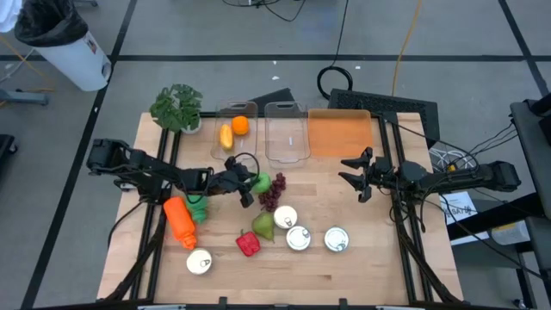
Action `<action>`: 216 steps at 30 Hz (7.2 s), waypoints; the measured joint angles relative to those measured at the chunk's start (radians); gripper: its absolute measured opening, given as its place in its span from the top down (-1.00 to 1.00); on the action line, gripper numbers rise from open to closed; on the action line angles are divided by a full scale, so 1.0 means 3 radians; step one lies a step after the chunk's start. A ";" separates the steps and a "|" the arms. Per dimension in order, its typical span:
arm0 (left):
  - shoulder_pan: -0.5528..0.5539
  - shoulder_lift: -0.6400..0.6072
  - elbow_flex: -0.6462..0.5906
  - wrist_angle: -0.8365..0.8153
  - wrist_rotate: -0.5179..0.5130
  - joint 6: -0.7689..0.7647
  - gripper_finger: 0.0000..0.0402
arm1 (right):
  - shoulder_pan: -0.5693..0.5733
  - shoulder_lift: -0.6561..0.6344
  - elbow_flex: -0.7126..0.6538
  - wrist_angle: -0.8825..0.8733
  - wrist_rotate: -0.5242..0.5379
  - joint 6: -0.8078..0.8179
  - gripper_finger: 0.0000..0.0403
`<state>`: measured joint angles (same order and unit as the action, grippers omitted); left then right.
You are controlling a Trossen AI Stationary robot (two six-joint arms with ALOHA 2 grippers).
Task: Pick & Place Food Item
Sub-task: Put the green apple into the left transparent bin, then put the red bell pepper into the left transparent bin
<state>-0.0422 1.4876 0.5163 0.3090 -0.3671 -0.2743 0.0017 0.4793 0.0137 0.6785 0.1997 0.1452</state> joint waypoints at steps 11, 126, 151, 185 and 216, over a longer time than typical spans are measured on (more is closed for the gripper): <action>-0.0003 0.0003 -0.0001 0.0024 0.0012 0.0022 0.92 | 0.0000 -0.0001 0.0000 0.0002 0.0000 0.0000 0.01; 0.1689 -0.0113 -0.0001 0.0382 -0.0114 0.0115 0.75 | 0.0000 0.0000 -0.0001 -0.0008 0.0013 -0.0001 0.01; 0.1572 -0.0942 -0.0004 0.0365 -0.0020 0.0207 0.08 | 0.0000 -0.0001 0.0000 0.0022 0.0013 -0.0001 0.01; 0.1033 -0.2700 -0.0003 -0.0414 0.2018 0.0170 0.08 | 0.0000 0.0000 -0.0001 0.0045 0.0013 0.0074 0.01; -0.0089 -0.3020 -0.0074 -0.0996 0.1322 0.0673 0.08 | 0.0000 -0.0001 0.0001 0.0046 -0.0074 0.0086 0.01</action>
<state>-0.0689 0.5816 0.4942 0.0103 0.0296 -0.0723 0.0017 0.4789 0.0139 0.6922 0.1776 0.1711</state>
